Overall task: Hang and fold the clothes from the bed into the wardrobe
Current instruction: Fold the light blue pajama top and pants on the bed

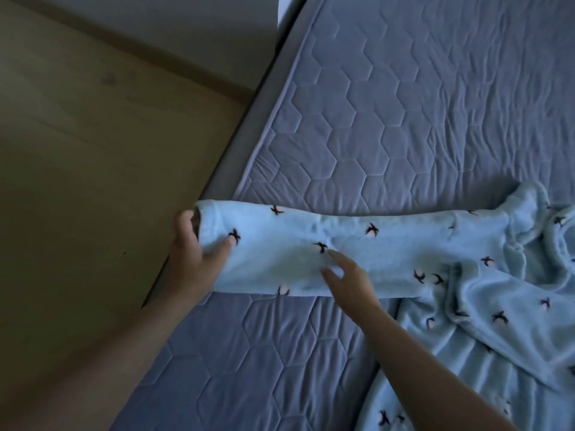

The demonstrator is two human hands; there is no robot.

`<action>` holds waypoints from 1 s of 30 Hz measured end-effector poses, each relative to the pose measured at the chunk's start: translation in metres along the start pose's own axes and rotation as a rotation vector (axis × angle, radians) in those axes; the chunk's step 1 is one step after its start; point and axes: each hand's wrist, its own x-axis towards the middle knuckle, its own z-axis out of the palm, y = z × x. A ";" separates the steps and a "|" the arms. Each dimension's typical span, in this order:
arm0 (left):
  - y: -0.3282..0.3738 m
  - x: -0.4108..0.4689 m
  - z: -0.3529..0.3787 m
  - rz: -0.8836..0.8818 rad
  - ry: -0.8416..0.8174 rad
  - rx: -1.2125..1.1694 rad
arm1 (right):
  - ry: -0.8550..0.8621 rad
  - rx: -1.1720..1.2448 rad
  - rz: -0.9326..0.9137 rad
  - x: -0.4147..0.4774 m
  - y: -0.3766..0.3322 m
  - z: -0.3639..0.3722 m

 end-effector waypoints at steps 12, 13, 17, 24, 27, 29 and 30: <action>0.140 -0.041 0.068 0.083 -0.347 0.003 | 0.095 0.815 0.276 -0.055 0.009 -0.099; 0.154 -0.050 0.084 0.122 -0.370 0.033 | 0.133 0.810 0.292 -0.062 0.027 -0.114; 0.201 -0.102 0.156 0.233 -0.471 0.025 | 0.217 0.806 0.364 -0.094 0.112 -0.171; 0.242 -0.226 0.293 0.170 -0.801 -0.024 | 0.318 0.896 0.466 -0.166 0.261 -0.248; 0.235 -0.257 0.330 0.088 -0.755 0.039 | 0.282 0.896 0.494 -0.179 0.305 -0.265; 0.226 -0.252 0.337 0.103 -0.633 0.107 | 0.244 0.878 0.489 -0.173 0.322 -0.267; 0.220 -0.247 0.339 0.139 -0.586 0.158 | 0.230 0.868 0.482 -0.168 0.328 -0.267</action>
